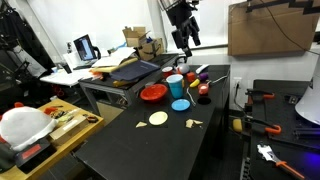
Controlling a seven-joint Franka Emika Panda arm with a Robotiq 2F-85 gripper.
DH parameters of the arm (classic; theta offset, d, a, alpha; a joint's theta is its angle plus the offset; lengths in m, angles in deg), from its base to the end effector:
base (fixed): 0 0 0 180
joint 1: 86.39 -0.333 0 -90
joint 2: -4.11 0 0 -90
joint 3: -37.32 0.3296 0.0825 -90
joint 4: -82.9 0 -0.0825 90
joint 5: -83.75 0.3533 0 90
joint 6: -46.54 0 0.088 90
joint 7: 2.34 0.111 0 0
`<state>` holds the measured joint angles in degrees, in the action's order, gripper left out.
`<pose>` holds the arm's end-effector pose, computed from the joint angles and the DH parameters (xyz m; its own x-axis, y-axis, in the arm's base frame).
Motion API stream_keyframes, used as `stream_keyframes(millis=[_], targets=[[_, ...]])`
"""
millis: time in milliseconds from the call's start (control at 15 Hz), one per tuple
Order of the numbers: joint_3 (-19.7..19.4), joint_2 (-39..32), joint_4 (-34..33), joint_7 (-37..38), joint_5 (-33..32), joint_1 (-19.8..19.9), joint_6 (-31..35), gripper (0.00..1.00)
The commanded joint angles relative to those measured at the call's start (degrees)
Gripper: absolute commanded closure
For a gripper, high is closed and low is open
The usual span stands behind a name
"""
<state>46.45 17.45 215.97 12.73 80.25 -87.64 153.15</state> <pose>0.4066 0.0716 0.4402 0.9767 -0.0795 -0.1995 -0.0505 -0.9879 0.1463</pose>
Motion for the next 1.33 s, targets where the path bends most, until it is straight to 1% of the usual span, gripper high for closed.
stream_keyframes(millis=[0, 400, 467, 600, 800, 1067, 1267], targets=[[-0.64, -0.23, 0.16, 2.99, 0.80, -0.88, -0.10, 0.00], [-0.75, -1.89, 0.95, 8.03, 2.94, -0.96, 1.80, 0.00], [0.91, -4.95, 1.07, 11.83, 3.27, -1.98, 5.63, 0.00], [1.76, -6.28, 1.69, 15.14, 4.30, -3.02, 9.23, 0.00], [2.57, -10.54, 1.86, 18.78, 4.92, -5.13, 14.45, 0.00], [2.18, -14.79, 1.50, 20.86, 4.38, -7.35, 18.84, 0.00], [1.72, -17.25, 0.84, 20.30, 4.26, -7.93, 21.01, 0.00]])
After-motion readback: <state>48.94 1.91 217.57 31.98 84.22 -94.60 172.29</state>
